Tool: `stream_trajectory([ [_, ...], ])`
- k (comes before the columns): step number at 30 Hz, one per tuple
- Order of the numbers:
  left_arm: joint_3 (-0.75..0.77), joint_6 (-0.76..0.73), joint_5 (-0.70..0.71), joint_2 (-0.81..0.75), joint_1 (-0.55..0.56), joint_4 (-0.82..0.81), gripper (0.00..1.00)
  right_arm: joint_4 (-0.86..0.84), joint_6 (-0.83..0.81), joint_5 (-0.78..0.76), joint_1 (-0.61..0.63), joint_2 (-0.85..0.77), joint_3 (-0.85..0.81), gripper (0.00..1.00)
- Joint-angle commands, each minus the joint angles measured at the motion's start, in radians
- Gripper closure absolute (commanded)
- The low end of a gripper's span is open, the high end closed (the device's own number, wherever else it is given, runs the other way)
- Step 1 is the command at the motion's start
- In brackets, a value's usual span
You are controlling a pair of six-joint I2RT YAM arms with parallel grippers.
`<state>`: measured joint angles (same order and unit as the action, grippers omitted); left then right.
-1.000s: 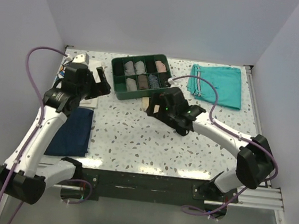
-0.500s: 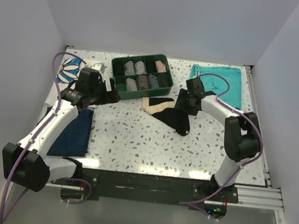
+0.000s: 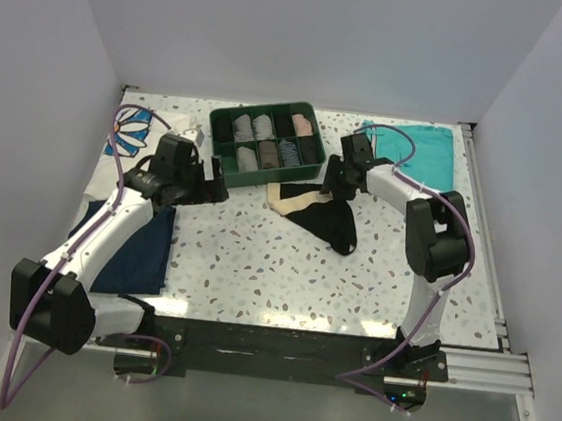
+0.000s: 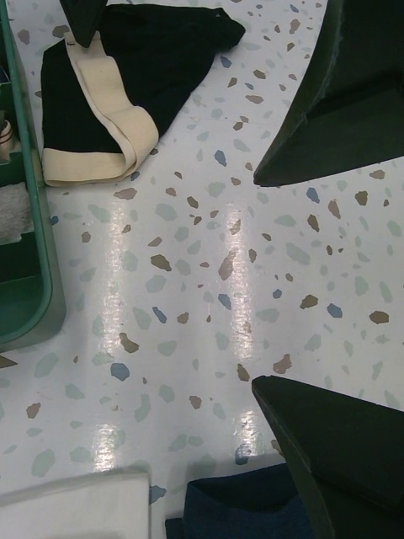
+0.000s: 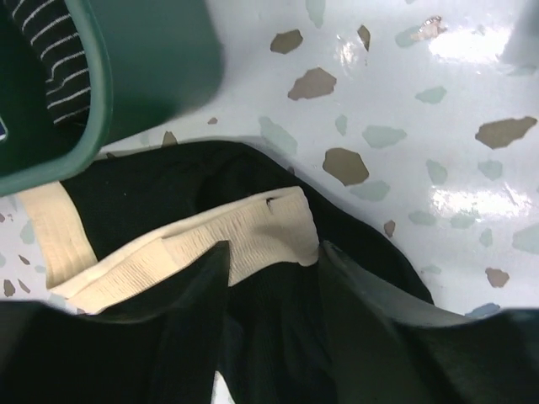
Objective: Roll the underwear
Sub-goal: Flatten out the underwear at the center of the board.
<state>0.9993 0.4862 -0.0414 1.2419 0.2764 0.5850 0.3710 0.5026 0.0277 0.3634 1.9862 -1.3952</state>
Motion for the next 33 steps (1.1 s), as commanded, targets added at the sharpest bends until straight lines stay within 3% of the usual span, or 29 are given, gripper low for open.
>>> stream_trajectory([
  [1,-0.004,-0.008,-0.011,0.004,0.006,-0.033,0.0,-0.119,-0.026,0.032,-0.004,-0.013,0.034,0.56],
  [8,-0.016,-0.009,-0.025,0.002,0.007,-0.045,0.0,-0.093,-0.029,0.018,-0.004,0.022,0.016,0.56],
  [15,-0.016,-0.012,-0.011,-0.006,0.009,-0.037,0.0,-0.07,-0.047,-0.012,-0.004,0.031,0.007,0.67],
  [17,-0.016,-0.012,-0.011,-0.007,0.009,-0.034,0.0,-0.064,-0.053,-0.015,-0.004,0.031,0.004,0.73],
  [20,-0.018,-0.014,-0.009,-0.007,0.009,-0.033,0.0,-0.061,-0.056,-0.011,-0.006,0.037,-0.005,0.88],
  [21,-0.016,-0.014,-0.008,-0.007,0.009,-0.031,0.0,-0.06,-0.059,-0.008,-0.004,0.04,-0.01,0.99],
  [22,-0.016,-0.014,-0.005,-0.007,0.009,-0.03,0.0,-0.06,-0.061,-0.003,-0.006,0.039,-0.013,1.0],
  [27,-0.013,-0.014,-0.003,-0.012,0.009,-0.028,0.0,-0.078,-0.065,0.014,-0.004,-0.026,0.002,1.0],
  [33,-0.004,-0.021,0.002,-0.032,0.009,-0.013,0.0,-0.076,-0.072,0.127,-0.003,-0.28,0.126,1.0],
])
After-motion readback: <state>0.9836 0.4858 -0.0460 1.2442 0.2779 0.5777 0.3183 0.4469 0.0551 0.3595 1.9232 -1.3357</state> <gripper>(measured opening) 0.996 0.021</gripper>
